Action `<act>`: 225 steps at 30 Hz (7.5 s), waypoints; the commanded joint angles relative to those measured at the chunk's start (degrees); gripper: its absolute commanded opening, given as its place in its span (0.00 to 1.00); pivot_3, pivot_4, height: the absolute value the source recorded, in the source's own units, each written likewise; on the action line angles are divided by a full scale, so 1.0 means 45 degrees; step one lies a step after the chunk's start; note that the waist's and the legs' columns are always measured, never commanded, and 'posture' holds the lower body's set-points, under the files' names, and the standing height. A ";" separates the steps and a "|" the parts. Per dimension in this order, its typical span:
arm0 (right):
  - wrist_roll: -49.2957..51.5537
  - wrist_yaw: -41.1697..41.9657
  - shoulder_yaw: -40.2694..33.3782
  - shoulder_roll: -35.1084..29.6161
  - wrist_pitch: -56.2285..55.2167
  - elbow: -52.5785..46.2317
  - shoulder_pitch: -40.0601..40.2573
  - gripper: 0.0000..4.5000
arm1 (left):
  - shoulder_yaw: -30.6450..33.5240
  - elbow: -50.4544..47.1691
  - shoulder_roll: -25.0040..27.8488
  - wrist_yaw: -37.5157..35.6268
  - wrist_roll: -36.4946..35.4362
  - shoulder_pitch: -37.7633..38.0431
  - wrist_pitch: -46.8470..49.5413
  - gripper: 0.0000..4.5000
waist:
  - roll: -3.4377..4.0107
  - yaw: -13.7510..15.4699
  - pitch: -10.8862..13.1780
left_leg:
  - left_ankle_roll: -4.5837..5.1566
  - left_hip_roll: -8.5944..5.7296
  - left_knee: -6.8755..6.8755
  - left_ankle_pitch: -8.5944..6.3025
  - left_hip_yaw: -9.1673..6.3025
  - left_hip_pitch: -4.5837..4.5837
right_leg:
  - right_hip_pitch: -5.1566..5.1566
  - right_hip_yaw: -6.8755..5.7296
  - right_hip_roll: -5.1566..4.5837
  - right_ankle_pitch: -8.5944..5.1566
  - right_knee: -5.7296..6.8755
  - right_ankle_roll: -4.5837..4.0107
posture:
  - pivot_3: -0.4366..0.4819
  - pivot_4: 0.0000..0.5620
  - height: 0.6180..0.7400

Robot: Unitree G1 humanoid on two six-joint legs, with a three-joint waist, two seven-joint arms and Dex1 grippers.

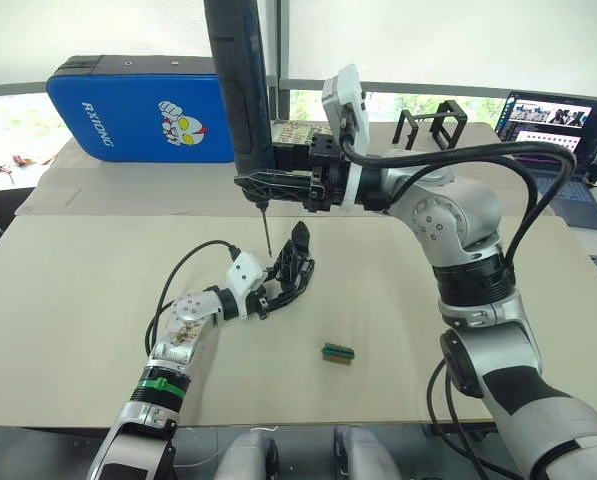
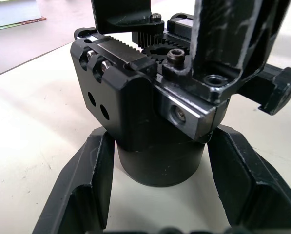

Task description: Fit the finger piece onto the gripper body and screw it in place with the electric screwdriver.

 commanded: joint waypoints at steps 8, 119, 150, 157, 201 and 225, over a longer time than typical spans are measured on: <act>-0.0768 0.0745 0.0126 0.0014 -0.1651 -0.0760 0.0480 0.42 | 0.0020 -0.0436 -0.0021 0.0022 -0.0124 -0.0160 -0.0089 0.51 | 0.0001 -0.0023 0.0001 | -0.0002 0.0000 0.0000 0.0001 0.0000 0.0000 | -0.0001 0.0000 0.0001 0.0000 0.0001 0.0000 | 0.48 0.27 1.00; -0.2946 0.2210 0.1442 -0.0282 -0.2805 0.0705 0.1749 0.42 | 0.0141 -0.0471 -0.0014 -0.0020 -0.0263 -0.0291 -0.0040 0.51 | 0.0002 -0.0024 0.0000 | -0.0011 0.0000 0.0000 0.0006 -0.0002 0.0024 | 0.0013 0.0003 -0.0003 0.0000 0.0001 -0.0002 | 0.48 0.27 1.00; -0.3807 0.2499 0.2296 -0.0712 -0.3333 0.2908 0.1665 0.42 | 0.0191 -0.0401 0.0075 0.0025 -0.0268 -0.0272 -0.0207 0.51 | 0.0014 -0.0022 -0.0021 | -0.0015 0.0000 -0.0008 0.0007 -0.0001 0.0078 | 0.0036 0.0022 -0.0018 0.0000 -0.0008 -0.0009 | 0.48 0.27 1.00; -0.4192 0.2665 0.2591 -0.0968 -0.4672 0.3570 0.1821 0.42 | 0.0190 -0.0423 0.0081 0.0040 -0.0291 -0.0268 -0.0211 0.51 | 0.0014 -0.0046 -0.0046 | -0.0016 0.0002 -0.0018 0.0007 0.0000 0.0125 | 0.0082 0.0023 -0.0016 -0.0003 -0.0013 -0.0011 | 0.48 0.27 1.00; -0.3916 0.1263 0.2051 0.0089 -0.2543 0.5584 0.1350 0.42 | 0.0177 -0.0423 0.0212 -0.0051 -0.0366 -0.0433 -0.0037 0.51 | 0.0065 -0.0105 -0.0105 | -0.0057 0.0003 -0.0209 0.0027 -0.0022 0.0366 | 0.0240 -0.0278 -0.0243 -0.0025 -0.0055 -0.0103 | 0.48 0.27 1.00; -0.4409 0.1483 0.2700 -0.0188 -0.5381 0.5458 0.1844 0.42 | 0.0153 -0.0114 0.0197 -0.0217 -0.0339 -0.0790 -0.0011 0.51 | 0.0070 -0.0115 -0.0104 | -0.0058 0.0007 -0.0212 0.0028 -0.0027 0.0344 | 0.0234 -0.0298 -0.0228 -0.0026 -0.0076 -0.0101 | 0.48 0.27 1.00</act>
